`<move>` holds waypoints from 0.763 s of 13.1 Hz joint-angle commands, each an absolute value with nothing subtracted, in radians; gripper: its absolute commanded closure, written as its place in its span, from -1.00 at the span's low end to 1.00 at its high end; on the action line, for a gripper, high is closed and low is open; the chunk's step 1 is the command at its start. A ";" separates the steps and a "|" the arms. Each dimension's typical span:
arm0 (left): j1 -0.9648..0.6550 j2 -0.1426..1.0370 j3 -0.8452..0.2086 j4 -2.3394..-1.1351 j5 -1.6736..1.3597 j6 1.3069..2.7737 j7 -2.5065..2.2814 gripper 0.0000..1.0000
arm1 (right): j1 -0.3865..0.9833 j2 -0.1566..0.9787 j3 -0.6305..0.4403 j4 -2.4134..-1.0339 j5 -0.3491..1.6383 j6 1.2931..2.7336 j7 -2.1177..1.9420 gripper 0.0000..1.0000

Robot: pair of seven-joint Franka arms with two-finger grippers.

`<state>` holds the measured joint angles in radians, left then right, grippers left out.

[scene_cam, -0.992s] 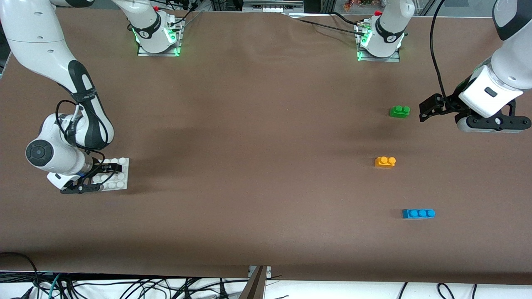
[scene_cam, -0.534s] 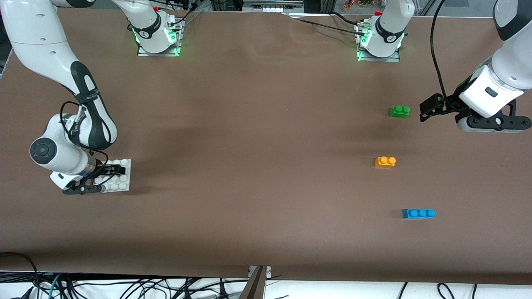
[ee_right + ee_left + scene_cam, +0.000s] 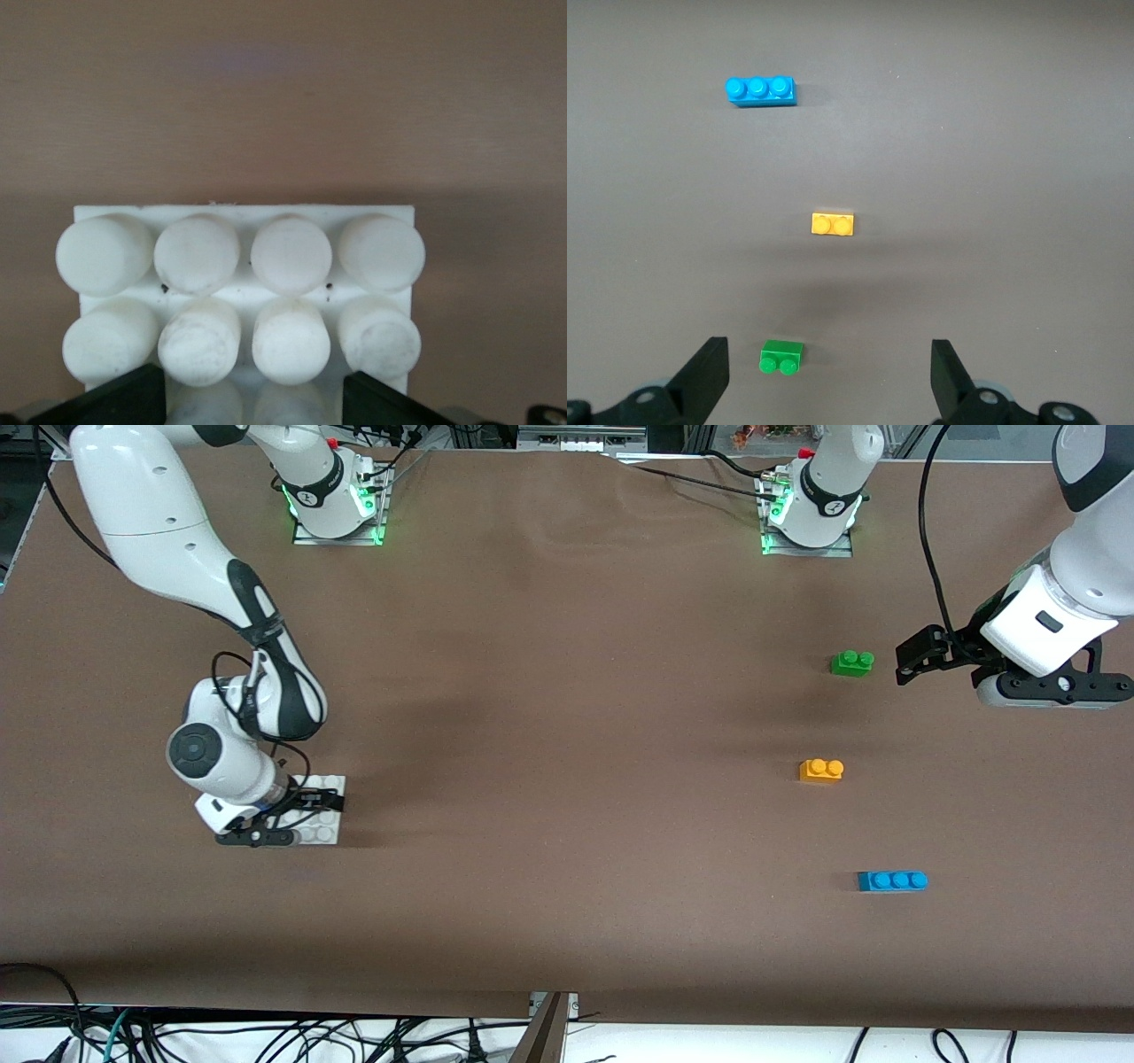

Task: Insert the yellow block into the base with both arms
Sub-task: 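Slide the base plate toward the table middle with the right gripper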

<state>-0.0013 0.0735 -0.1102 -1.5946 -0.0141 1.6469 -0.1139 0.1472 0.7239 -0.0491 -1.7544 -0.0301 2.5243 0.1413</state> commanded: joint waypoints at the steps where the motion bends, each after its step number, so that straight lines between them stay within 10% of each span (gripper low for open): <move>1: 0.000 0.083 -0.112 -1.566 0.011 1.624 -0.097 -1.00 | 0.216 0.773 -0.040 -1.729 -0.003 2.554 0.225 -1.00; 10: 0.000 0.083 -0.112 -1.566 0.011 1.624 -0.100 -1.00 | 0.418 0.805 -0.040 -1.652 -0.003 2.554 0.417 -1.00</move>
<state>-0.0013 0.0735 -0.1097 -1.5946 -0.0141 1.6468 -0.1135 0.3682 0.7505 -0.0412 -1.7072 -0.0264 2.5401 0.3636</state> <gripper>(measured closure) 0.000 0.000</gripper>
